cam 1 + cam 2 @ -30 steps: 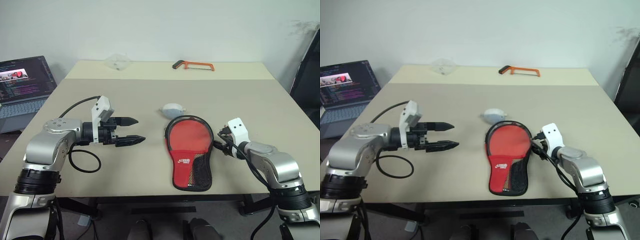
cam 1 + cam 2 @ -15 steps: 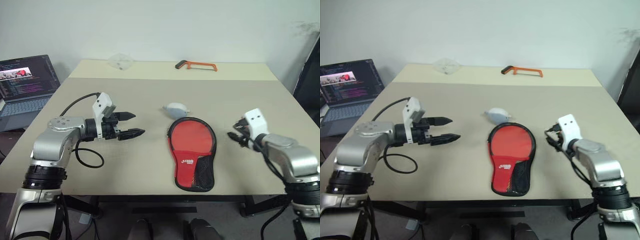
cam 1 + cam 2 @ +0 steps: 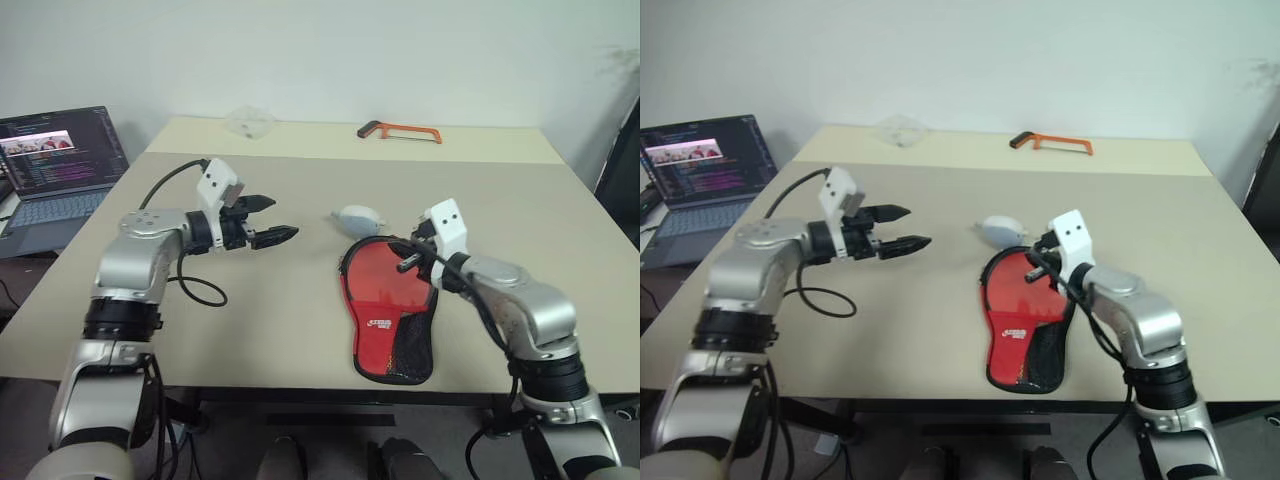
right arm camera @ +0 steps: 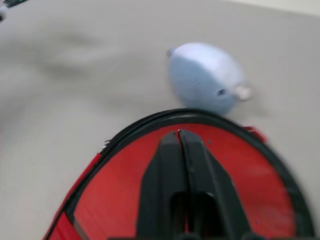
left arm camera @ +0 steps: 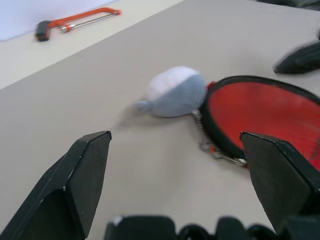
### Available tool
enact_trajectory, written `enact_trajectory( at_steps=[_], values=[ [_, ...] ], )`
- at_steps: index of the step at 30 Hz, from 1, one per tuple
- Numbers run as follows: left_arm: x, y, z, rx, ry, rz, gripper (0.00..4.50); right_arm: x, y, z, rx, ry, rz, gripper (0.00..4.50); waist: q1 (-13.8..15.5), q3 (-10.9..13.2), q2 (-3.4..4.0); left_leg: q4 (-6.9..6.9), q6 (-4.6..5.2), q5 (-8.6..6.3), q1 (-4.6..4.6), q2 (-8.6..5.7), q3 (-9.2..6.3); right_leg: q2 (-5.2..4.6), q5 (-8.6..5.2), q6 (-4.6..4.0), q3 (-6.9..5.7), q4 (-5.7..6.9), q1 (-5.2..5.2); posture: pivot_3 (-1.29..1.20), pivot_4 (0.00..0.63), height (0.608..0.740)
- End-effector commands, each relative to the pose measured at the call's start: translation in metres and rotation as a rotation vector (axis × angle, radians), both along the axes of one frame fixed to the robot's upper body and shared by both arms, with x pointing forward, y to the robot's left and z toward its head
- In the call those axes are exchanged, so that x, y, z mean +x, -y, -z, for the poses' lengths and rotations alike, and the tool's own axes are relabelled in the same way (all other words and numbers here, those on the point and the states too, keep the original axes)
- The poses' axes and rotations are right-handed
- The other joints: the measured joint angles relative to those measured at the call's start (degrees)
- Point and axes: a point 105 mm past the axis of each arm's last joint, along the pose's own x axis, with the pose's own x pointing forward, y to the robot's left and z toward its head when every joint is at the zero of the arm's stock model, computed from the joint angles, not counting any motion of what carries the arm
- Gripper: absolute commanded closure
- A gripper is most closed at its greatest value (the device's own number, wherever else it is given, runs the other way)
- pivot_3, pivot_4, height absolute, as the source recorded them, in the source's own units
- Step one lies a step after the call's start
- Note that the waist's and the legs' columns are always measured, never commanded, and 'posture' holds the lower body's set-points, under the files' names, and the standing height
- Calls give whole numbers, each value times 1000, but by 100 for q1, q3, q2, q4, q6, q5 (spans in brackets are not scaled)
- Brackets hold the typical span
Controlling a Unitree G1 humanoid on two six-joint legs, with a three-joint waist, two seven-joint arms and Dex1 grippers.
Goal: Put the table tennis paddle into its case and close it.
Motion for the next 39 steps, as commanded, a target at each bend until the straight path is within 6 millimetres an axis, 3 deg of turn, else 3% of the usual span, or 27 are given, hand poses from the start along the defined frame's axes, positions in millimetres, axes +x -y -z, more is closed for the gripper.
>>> enact_trajectory(
  at_steps=[1, 6, 11, 18, 25, 31, 34, 39],
  values=[
    [13, 9, -13, 30, 58, 15, 0, 1, 0, 12, -4, 1, 21, 4478, 26, 0, 0, 1, 0, 0, 0, 0, 0, 0, 0, 0, -1, 0, 0, 0, 150, 740],
    [31, 38, -21, -18, 41, 60, 0, 0, -3, 38, 10, -79, 38, 4478, 67, 0, 0, 4, 0, 0, -3, 0, -1, 2, 0, 3, -1, 1, -1, 0, 150, 740],
    [47, 70, -2, 49, -1, 67, 0, -4, -7, 64, -5, -154, 53, 4478, 63, -3, -4, 5, 0, 0, -2, 0, -3, 3, 0, 6, -2, -1, 3, 0, 150, 740],
    [63, 109, 16, 109, 14, -50, 0, -6, -16, 66, -1, -147, 62, 4478, 23, -4, -6, 12, 0, 0, 0, 0, -5, 4, 0, 13, -1, 1, 8, 0, 150, 740],
    [75, 119, 23, 140, 72, -237, 0, -14, -18, 68, -1, -153, 78, 4478, 14, -5, -8, 12, -1, -1, 0, -1, -7, 4, 0, 14, -2, -1, 11, 0, 150, 740],
    [75, 132, 30, 90, 58, -272, 0, -23, -21, 67, 24, -163, 68, 4478, 17, -7, -11, 14, -1, 0, 4, -2, -8, 4, 1, 18, -3, -1, 17, 0, 150, 740],
    [75, 133, 28, 68, 55, -274, 0, -22, -19, 49, 76, -111, 78, 3885, 5, -7, -11, 14, -1, 0, 5, -2, -8, 4, 2, 20, -2, -1, 17, 0, 150, 740],
    [74, 135, 30, 64, 47, -273, 0, -9, -10, 28, 112, -43, 143, 2188, 7, -7, -11, 14, -2, 0, 3, -4, -7, 2, 4, 22, -2, -4, 16, 0, 150, 740]
  ],
)
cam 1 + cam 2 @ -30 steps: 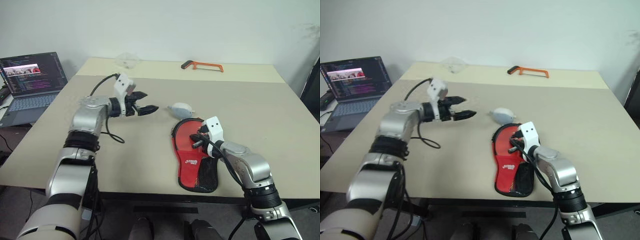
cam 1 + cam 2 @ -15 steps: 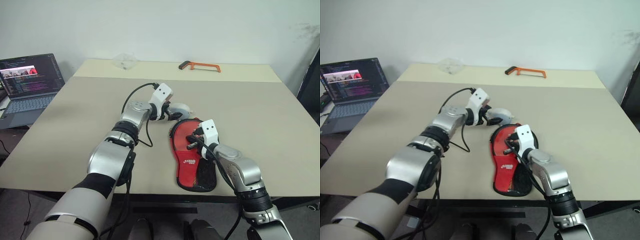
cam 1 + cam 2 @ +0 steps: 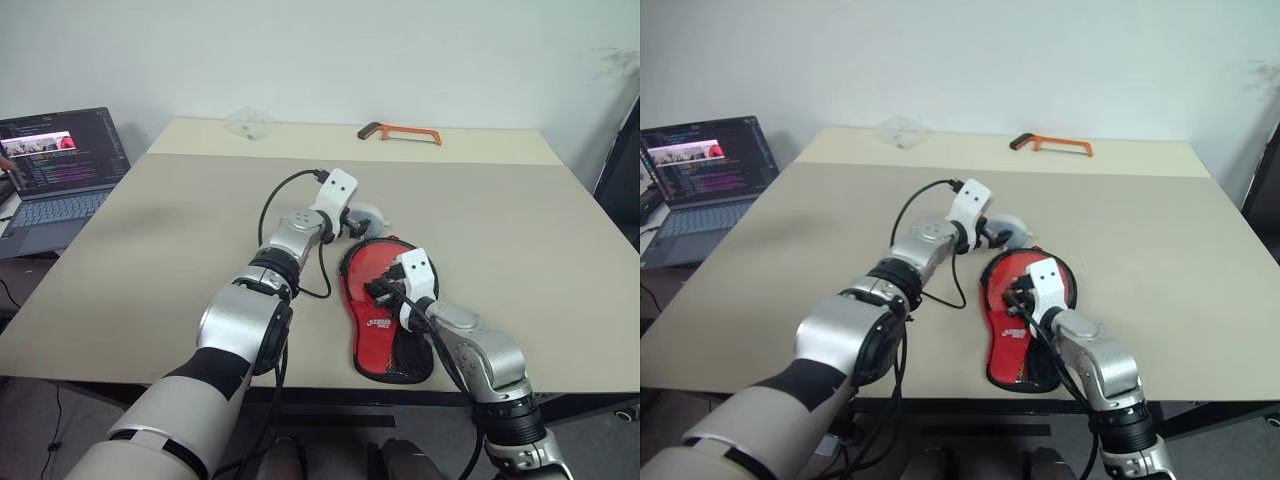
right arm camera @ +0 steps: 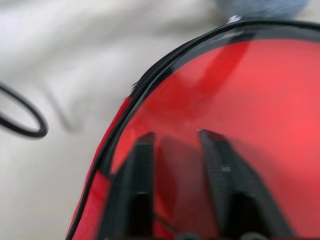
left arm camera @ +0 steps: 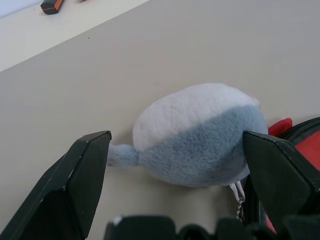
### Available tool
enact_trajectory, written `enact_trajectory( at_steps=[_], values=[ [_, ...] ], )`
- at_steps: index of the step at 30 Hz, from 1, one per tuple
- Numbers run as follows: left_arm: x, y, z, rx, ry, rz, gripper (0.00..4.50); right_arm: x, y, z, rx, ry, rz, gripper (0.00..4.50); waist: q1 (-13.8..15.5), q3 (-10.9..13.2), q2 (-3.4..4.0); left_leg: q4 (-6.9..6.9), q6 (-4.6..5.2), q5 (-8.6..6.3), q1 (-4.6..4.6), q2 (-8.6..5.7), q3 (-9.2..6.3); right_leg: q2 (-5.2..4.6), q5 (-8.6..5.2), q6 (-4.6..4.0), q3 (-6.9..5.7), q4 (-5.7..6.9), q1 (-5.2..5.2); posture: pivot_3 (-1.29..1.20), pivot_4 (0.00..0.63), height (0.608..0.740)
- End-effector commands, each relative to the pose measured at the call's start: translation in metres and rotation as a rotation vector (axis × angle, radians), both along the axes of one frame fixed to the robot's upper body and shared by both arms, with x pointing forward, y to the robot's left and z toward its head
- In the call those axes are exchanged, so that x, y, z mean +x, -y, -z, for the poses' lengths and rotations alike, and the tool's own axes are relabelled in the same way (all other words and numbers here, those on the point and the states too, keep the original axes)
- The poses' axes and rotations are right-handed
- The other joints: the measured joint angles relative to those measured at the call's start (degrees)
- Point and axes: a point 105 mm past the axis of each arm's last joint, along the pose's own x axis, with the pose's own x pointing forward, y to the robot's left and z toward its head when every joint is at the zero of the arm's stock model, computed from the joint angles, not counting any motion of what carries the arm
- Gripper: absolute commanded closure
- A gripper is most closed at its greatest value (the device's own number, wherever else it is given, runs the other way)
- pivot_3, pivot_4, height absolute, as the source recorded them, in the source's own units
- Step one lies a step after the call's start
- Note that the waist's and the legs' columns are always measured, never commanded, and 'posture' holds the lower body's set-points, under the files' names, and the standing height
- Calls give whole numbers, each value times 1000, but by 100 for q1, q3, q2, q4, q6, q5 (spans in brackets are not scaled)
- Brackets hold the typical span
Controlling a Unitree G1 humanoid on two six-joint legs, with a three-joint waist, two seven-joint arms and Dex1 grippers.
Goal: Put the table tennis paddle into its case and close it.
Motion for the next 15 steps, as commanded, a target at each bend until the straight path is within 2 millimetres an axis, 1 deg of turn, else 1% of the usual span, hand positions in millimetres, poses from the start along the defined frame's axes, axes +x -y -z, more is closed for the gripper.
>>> enact_trajectory(
  at_steps=[1, 2, 3, 6, 7, 10, 12, 15],
  values=[
    [2, 8, -17, -11, 53, 10, 0, 12, 11, -21, 20, 73, 64, 1842, 1, 0, 0, 0, 0, 0, 0, 0, 1, -1, 1, 1, 0, -2, 0, 0, 150, 740],
    [2, 8, -16, -8, 53, 9, 0, 15, 14, -21, 21, 78, 85, 1567, 2, 0, 0, 0, 0, 0, -1, -1, 1, -1, 1, 1, 0, -3, 0, 0, 150, 740],
    [2, 9, -15, -8, 53, 8, 0, 19, 17, -21, 20, 84, 111, 1143, 2, 0, 0, -1, 0, 0, -1, -1, 1, -1, 1, 1, 0, -3, 0, 0, 150, 740],
    [0, 14, -12, -6, 44, 13, 0, 25, 25, -12, -17, 70, 167, 153, 6, 0, 0, -3, 0, 0, -1, -1, 0, -1, 1, 1, 0, -4, 0, 0, 150, 740],
    [-1, 17, -10, -4, 36, 18, 0, 26, 27, -5, -41, 51, 179, 69, 5, 0, 0, -3, 0, 0, -1, -1, 1, -1, 1, 1, 0, -5, 0, 0, 150, 740],
    [-3, 22, -4, 0, 18, 22, 0, 21, 24, 13, -82, -21, 169, 69, 5, 0, 0, -3, 0, 0, -1, -1, 2, -1, 1, 1, 1, -5, -1, 0, 150, 740],
    [-3, 24, -3, -2, 14, 15, 0, 13, 14, 20, -58, -59, 106, 69, 3, -1, -1, -2, 0, 0, 1, -1, 2, -1, 1, 1, 1, -3, 0, 0, 150, 740],
    [-4, 28, -2, 1, 12, 19, 0, 3, 3, 27, -83, -86, 36, 69, -1, -2, -2, 0, 0, 0, 4, -1, 1, 0, 1, 3, 1, -3, 4, 0, 150, 740]
  ],
)
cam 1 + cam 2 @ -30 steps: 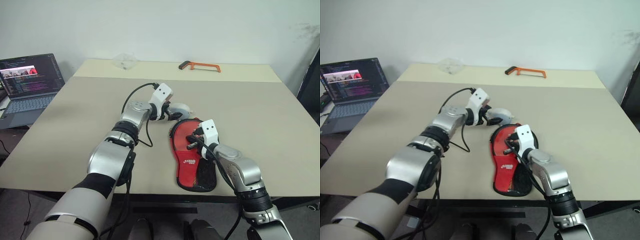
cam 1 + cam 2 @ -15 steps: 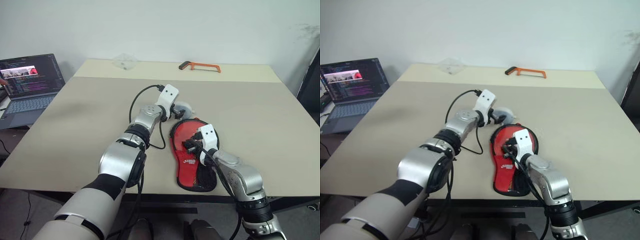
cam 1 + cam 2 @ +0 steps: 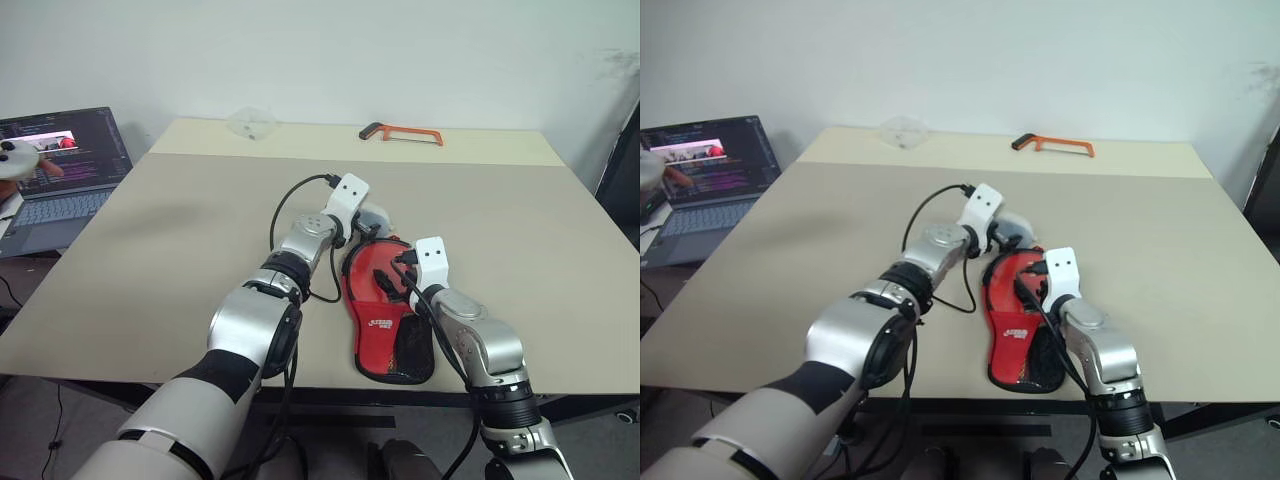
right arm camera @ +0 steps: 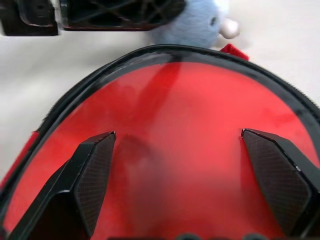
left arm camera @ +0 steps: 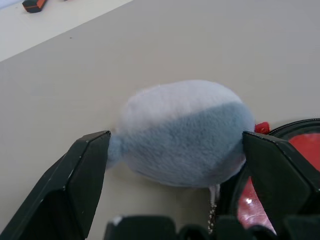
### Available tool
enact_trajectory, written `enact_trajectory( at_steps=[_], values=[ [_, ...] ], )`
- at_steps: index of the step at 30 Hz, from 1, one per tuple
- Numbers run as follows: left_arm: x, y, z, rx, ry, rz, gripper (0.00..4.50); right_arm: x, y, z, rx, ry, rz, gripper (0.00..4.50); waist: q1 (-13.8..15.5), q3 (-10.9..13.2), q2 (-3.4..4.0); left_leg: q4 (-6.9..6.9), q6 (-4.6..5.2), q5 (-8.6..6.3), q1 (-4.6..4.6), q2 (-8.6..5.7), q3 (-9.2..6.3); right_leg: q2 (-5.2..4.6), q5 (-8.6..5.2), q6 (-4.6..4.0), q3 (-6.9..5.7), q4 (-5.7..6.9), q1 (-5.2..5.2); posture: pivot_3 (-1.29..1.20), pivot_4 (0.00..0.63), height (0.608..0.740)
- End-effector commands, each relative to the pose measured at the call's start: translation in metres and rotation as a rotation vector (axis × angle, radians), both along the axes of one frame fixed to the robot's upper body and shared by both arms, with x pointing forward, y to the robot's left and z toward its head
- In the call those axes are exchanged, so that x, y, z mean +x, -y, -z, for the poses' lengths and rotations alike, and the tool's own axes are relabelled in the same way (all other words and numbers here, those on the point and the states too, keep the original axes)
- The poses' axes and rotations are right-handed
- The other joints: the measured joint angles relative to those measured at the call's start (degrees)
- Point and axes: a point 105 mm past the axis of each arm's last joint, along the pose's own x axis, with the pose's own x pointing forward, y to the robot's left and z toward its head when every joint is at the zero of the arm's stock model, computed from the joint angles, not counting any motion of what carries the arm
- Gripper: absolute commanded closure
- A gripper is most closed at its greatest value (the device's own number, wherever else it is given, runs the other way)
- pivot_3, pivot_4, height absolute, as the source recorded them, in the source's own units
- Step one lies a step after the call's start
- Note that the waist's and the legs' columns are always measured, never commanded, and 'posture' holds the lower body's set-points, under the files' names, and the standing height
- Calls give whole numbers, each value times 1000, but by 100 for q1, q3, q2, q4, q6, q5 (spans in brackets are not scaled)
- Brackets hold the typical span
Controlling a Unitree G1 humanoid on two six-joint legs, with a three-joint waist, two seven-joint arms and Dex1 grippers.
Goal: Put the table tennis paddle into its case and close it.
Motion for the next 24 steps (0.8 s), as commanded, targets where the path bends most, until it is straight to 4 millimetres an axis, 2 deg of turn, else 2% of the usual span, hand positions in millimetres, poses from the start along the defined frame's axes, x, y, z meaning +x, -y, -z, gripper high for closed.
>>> enact_trajectory(
  at_steps=[1, 5, 13, 16, 19, 24],
  values=[
    [0, 7, -9, 4, 25, 8, 0, -17, -17, 28, -34, -127, -94, 69, -12, -1, 0, 0, 0, 0, 0, 0, 0, 0, 0, 0, 0, 0, 0, 0, 150, 740],
    [-1, 12, -1, -1, 2, -13, 0, -25, -24, 28, -57, -118, -117, 69, -23, -4, -1, 0, 0, 0, 2, 0, -1, 0, 0, 1, 0, 0, 1, 0, 150, 740],
    [-2, 12, 12, 2, -21, -86, 0, -36, -20, 26, -71, -127, -90, 69, -22, -9, -6, 0, 0, 0, 2, 0, -2, 0, 0, 1, -1, 0, 2, 0, 150, 740],
    [-3, 11, 16, 17, -20, -92, 591, -37, -18, 27, -74, -133, -73, 0, -20, -15, -13, 0, 0, 0, 1, 0, -2, 0, 0, 1, -1, 0, 2, 0, 150, 740],
    [-2, 8, 17, 37, -8, -110, 1604, -39, -19, 30, -71, -154, -72, 0, -21, -21, -18, 0, -1, 0, 2, 0, -2, 0, 0, 1, -1, 0, 2, 0, 150, 740],
    [6, -6, 5, 88, 65, -176, 3274, -35, -21, 29, -54, -161, -59, 0, -21, -28, -25, 0, -1, 0, 3, 0, -2, 0, 1, 3, 0, 0, 2, 0, 150, 740]
  ],
)
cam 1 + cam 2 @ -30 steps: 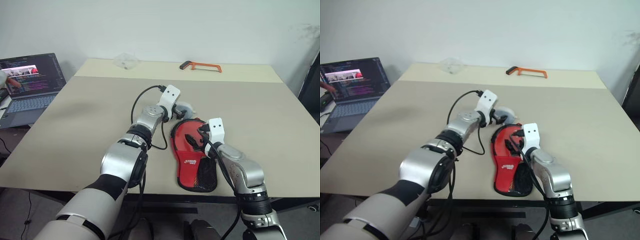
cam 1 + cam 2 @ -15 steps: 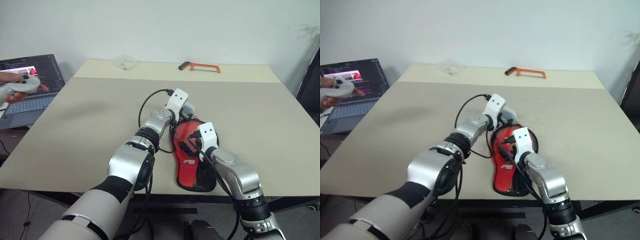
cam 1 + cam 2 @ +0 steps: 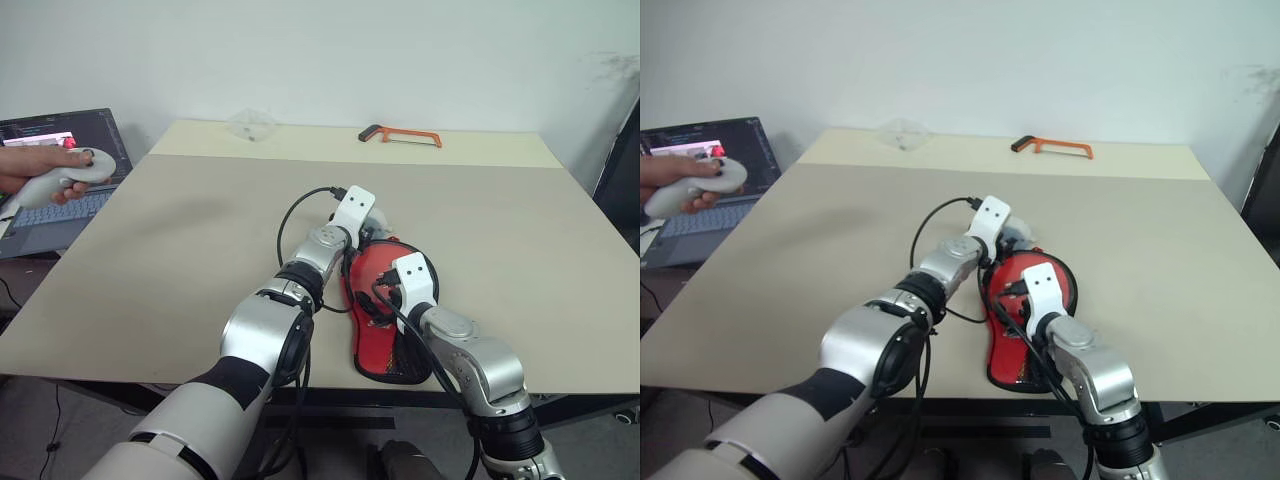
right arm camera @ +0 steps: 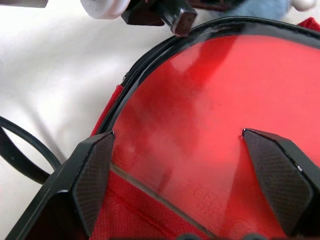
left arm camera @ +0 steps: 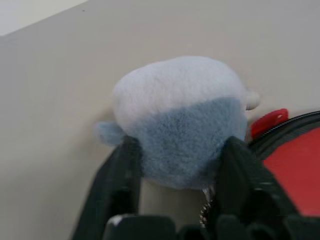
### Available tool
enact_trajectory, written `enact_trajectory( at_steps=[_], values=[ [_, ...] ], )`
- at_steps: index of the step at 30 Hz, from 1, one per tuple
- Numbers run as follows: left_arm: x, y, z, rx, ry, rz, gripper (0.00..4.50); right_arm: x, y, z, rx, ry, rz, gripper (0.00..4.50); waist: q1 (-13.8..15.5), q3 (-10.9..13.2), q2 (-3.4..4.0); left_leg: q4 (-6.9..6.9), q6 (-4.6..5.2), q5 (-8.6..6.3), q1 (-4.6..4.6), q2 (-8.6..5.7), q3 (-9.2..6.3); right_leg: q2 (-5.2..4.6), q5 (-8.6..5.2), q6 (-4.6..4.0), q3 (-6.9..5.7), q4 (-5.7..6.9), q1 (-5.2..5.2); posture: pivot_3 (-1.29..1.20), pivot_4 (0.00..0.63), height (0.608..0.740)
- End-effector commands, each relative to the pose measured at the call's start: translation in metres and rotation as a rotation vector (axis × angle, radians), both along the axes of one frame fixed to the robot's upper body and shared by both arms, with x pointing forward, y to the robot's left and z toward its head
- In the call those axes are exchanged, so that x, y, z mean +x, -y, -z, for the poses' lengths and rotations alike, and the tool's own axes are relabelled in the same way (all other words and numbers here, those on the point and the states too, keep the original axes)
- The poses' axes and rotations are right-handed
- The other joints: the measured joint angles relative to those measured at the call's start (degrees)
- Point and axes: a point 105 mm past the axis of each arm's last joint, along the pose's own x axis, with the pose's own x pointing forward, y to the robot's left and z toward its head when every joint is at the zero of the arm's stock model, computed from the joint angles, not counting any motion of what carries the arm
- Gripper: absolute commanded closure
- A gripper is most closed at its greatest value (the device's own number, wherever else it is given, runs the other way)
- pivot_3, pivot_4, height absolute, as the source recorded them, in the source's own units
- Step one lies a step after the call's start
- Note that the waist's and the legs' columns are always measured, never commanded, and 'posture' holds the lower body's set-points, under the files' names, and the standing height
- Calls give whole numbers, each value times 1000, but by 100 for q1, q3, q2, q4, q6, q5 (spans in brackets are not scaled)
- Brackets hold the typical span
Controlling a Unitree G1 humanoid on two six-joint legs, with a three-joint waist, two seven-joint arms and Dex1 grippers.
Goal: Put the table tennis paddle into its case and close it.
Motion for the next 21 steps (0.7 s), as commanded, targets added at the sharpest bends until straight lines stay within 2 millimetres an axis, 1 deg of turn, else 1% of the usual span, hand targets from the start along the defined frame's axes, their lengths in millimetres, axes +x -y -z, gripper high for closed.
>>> enact_trajectory(
  at_steps=[1, 2, 4, 5, 7, 11, 12, 16, 21],
  values=[
    [7, -8, -17, 48, 81, -36, 3596, -4, 3, 24, -10, -113, 20, 0, -2, -2, -2, 0, 0, 0, 0, 0, 0, 0, 0, 0, 0, 0, 0, 0, 150, 740],
    [8, -8, -20, 62, 100, -40, 3879, -5, 2, 24, -10, -114, 15, 0, -6, -2, -2, 0, 0, 0, 1, 0, 0, 0, 0, 0, 0, 0, 0, 0, 150, 740],
    [11, -7, -35, 96, 166, -40, 4329, -10, 0, 26, -26, -119, -7, 0, -8, -2, -2, -1, 0, 0, 1, 0, 0, 0, 0, 0, 0, 0, -1, 0, 150, 740],
    [12, -5, -44, 116, 204, -39, 4423, -12, -2, 27, -29, -124, -19, 0, -8, -2, -2, -1, 0, 0, 0, 0, 0, 0, 0, 0, 0, 0, -1, 0, 150, 740],
    [14, -1, -59, 163, 278, -29, 4447, -14, -4, 27, -32, -129, -34, 0, -3, -2, -2, -1, 0, 0, -1, 0, 0, 0, 0, 0, 0, -2, -1, 0, 150, 740],
    [14, 6, -78, 265, 393, -11, 4447, -17, -6, 26, -38, -133, -36, 0, 6, -2, -3, -2, -1, -1, -2, 0, 1, 0, 0, 0, 0, -5, -1, 0, 150, 740],
    [14, 8, -80, 276, 407, -9, 4447, -18, -6, 26, -39, -136, -35, 0, 6, -2, -3, -2, -1, -1, -2, 0, 1, 0, 0, 0, 0, -5, -1, 0, 150, 740],
    [11, 21, -92, 341, 490, 9, 4447, -33, -7, 30, -75, -152, -60, 0, 5, -2, -3, -3, -2, -1, -2, 0, 2, 0, -1, 0, 0, -5, -2, 0, 150, 740],
    [7, 32, -93, 405, 542, 38, 4448, -46, -8, 32, -80, -164, -60, 0, 5, -2, -3, -4, -2, -2, -2, 0, 3, 0, -1, 0, 1, -7, -3, 0, 150, 740]
  ],
)
